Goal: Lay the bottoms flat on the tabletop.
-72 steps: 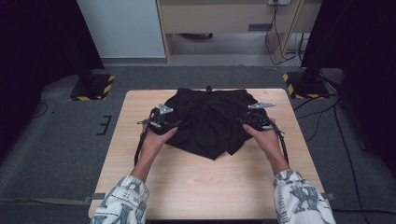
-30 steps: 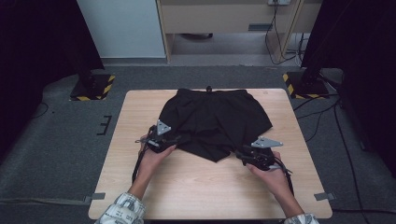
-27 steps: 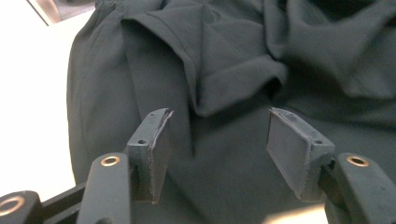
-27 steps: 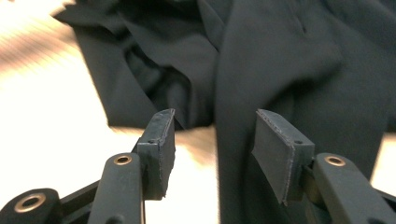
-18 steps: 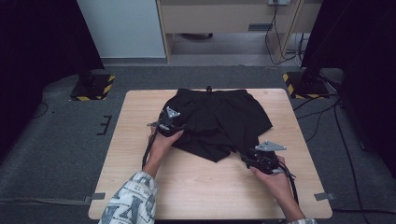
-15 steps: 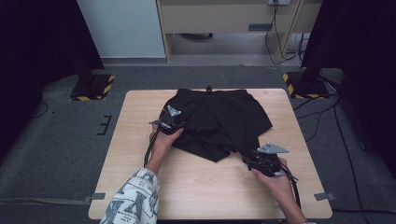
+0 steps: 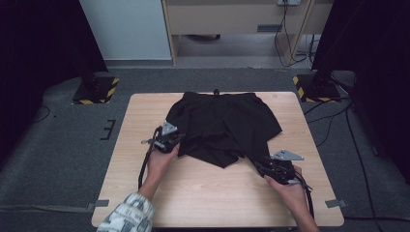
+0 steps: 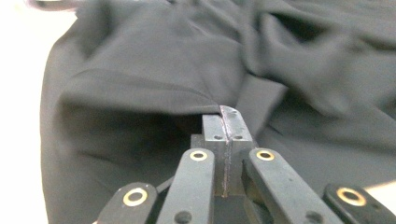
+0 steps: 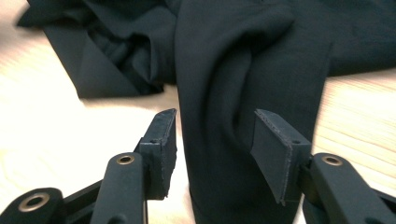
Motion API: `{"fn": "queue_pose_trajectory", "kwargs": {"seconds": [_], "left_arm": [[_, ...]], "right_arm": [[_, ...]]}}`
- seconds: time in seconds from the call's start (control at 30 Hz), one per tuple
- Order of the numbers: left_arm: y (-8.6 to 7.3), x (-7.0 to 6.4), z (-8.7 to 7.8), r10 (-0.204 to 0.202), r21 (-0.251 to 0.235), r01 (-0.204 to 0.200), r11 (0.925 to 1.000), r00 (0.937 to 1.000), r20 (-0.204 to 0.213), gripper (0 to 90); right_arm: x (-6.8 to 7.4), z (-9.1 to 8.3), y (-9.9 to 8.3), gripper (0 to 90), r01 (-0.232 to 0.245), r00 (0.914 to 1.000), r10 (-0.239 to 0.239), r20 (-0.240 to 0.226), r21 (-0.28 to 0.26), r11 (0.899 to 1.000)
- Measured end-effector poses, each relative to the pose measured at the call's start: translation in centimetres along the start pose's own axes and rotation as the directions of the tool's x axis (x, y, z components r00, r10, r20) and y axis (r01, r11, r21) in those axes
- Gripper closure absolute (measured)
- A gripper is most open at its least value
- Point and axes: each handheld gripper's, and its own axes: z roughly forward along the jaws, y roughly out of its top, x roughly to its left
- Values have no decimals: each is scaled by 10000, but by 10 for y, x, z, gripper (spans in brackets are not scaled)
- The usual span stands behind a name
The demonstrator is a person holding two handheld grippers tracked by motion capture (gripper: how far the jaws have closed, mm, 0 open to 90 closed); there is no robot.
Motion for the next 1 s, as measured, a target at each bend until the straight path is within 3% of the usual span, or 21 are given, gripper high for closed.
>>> {"fn": "queue_pose_trajectory", "kwargs": {"seconds": [0.13,0.37,0.43,0.5,0.57,0.63,0.67,0.7,0.8,0.9,1.0], "left_arm": [[-10,-24,-32,425,137,-422,9990,9988,-237,892],[-39,-49,-65,-169,465,174,9988,9998,-105,890],[-45,-58,-73,-19,656,36,9978,9997,-256,891],[-50,-63,-81,33,699,-5,9976,9992,-401,890],[-55,-64,-88,-15,718,55,9974,9985,-545,870],[-58,-64,-92,66,706,-1,9975,9957,-923,729],[-58,-64,-93,126,574,-62,9983,9937,-1117,661],[-56,-63,-94,142,460,-88,9989,9926,-1203,587],[-50,-61,-96,80,-59,-89,9999,9902,-1393,499],[-43,-59,-91,0,-287,-36,9996,9923,-1238,462],[-33,-57,-77,85,-376,-123,9992,9951,-989,457]], "right_arm": [[-3,11,9,484,-77,9999,74,-152,-230,9997],[-3,41,25,393,323,9995,-323,-20,-162,9993],[-2,48,31,400,476,9989,-476,41,-110,9988],[-2,54,33,470,581,9983,-581,36,37,9983],[-2,58,33,649,841,9964,-842,14,244,9962],[-3,60,34,830,978,9952,-975,-84,408,9944],[-4,60,35,868,921,9957,-916,-121,454,9947],[-5,59,35,887,844,9964,-839,-131,439,9955],[-9,52,36,890,521,9985,-518,-152,199,9984],[-12,40,33,890,355,9993,-354,-115,24,9994],[-15,25,24,890,262,9997,-262,-31,-35,9997]]}}
